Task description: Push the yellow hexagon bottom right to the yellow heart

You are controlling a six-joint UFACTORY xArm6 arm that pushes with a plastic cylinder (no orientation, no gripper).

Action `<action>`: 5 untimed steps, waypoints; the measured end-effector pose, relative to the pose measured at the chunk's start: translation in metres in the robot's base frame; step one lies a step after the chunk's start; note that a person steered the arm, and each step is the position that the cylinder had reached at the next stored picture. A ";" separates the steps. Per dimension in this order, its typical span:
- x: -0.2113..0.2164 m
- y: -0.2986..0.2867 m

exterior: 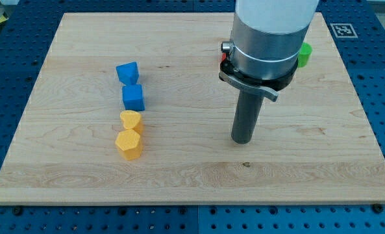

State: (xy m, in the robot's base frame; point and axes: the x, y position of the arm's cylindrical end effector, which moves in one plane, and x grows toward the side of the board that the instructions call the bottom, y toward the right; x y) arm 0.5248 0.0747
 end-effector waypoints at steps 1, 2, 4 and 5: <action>0.000 0.000; 0.000 0.000; -0.025 -0.043; -0.025 -0.043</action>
State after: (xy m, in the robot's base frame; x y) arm 0.4998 0.0316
